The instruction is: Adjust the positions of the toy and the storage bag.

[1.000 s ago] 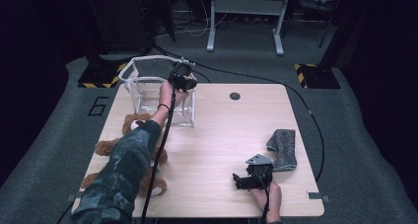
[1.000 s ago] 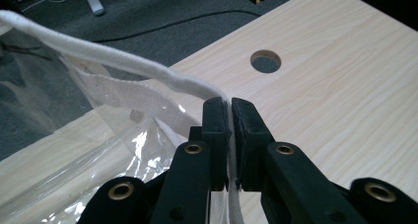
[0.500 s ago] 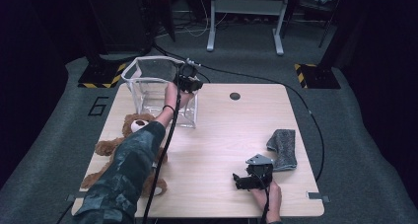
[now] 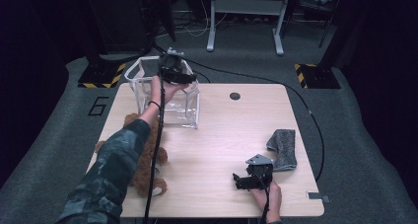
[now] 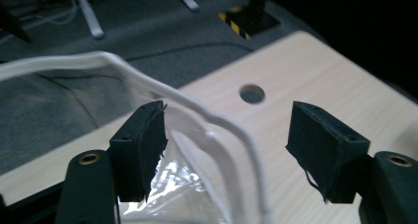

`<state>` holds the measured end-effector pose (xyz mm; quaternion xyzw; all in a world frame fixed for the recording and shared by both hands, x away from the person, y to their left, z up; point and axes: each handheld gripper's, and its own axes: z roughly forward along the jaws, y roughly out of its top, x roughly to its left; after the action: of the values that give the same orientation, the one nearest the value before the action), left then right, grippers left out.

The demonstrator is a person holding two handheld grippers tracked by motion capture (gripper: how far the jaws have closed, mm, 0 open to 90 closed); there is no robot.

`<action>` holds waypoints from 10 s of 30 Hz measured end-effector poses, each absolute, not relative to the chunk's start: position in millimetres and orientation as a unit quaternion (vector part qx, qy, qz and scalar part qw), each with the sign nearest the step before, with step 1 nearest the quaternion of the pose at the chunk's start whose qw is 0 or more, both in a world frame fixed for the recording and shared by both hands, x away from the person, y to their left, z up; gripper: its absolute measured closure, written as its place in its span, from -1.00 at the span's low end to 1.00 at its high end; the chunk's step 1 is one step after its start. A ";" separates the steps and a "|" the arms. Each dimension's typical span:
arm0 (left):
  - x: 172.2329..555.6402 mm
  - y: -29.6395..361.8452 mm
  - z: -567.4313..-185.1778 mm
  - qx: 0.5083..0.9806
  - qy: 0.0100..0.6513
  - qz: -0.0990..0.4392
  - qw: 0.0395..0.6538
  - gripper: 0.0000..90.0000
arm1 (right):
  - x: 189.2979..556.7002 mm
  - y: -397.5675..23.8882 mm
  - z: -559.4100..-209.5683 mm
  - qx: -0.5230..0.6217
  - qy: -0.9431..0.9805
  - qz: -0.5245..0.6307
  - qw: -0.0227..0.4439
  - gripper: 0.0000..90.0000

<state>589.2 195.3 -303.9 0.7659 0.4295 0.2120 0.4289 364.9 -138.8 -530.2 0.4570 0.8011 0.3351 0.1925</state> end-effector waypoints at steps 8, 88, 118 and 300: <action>593.9 276.1 -295.3 0.713 0.513 0.251 0.408 -0.47 | 364.3 -138.1 -530.1 0.462 0.799 0.334 0.192 -0.98; 615.6 220.9 -356.1 0.765 0.493 0.150 0.386 0.69 | 364.6 -138.2 -530.2 0.459 0.799 0.335 0.196 -0.98; 595.3 219.9 -353.7 0.771 0.490 0.109 0.391 0.56 | 407.8 -144.7 -450.1 0.482 0.776 0.370 0.170 -0.80; 455.4 323.3 -388.0 0.746 0.548 0.143 0.352 -1.00 | 351.9 -152.9 -514.1 0.515 0.749 0.371 0.192 -1.00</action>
<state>455.4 323.3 -388.0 0.7457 0.5476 0.1426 0.3518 351.9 -152.9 -514.1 0.5149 0.7486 0.3710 0.1920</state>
